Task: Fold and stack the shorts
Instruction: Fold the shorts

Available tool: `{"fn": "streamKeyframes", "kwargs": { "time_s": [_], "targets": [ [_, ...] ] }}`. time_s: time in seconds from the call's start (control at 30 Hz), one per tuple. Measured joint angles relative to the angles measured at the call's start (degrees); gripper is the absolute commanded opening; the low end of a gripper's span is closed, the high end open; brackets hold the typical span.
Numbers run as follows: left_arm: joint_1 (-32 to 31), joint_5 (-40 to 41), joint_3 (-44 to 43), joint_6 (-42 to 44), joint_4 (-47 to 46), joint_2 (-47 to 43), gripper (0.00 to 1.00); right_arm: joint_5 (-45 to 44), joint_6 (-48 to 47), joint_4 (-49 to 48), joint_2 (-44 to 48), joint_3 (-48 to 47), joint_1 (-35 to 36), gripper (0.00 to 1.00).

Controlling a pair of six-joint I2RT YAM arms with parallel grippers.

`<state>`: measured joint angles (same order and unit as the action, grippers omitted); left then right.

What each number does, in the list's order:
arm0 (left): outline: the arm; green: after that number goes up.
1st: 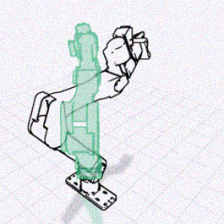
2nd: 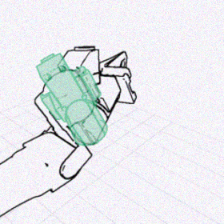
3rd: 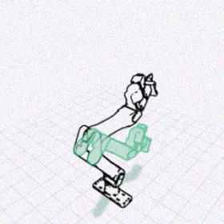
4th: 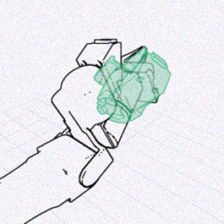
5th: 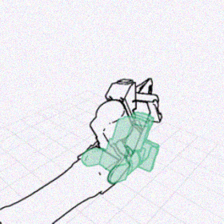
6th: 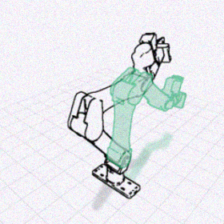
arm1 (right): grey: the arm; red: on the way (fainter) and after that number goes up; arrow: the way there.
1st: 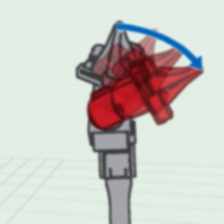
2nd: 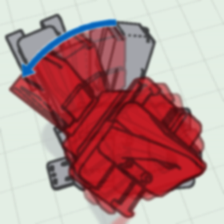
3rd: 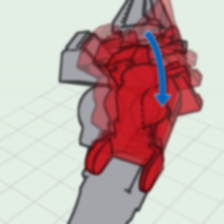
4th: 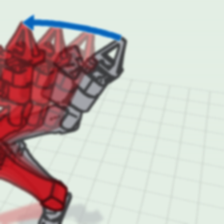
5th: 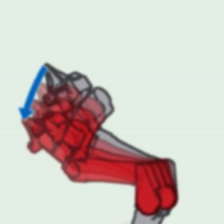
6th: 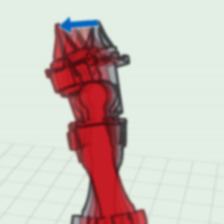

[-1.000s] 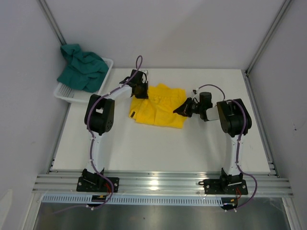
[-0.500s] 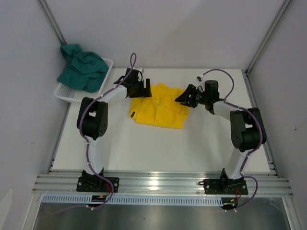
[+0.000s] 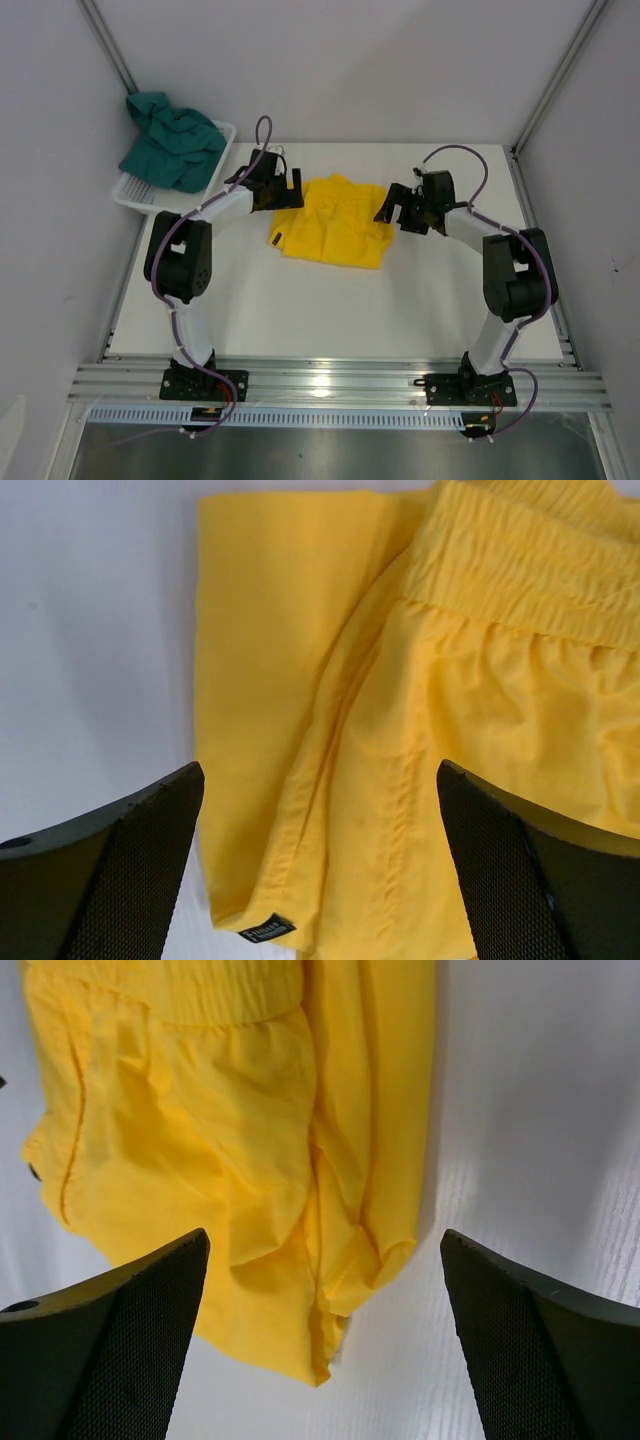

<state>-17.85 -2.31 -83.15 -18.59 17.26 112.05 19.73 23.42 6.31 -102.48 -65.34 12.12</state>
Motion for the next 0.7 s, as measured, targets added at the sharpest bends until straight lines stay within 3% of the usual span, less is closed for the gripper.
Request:
{"fn": "streamKeyframes", "kwargs": {
  "time_s": [0.27,0.7],
  "targets": [
    [1.95,-0.24,1.16,-0.02,-1.05,1.25,0.99,-0.9,-0.7,0.81,-5.68,-1.03,0.85,0.99],
    [2.05,-7.96,2.91,-0.04,-5.68,2.84,0.99,0.26,-1.07,0.48,-7.08,-2.54,2.99,1.0]
  ]
}}
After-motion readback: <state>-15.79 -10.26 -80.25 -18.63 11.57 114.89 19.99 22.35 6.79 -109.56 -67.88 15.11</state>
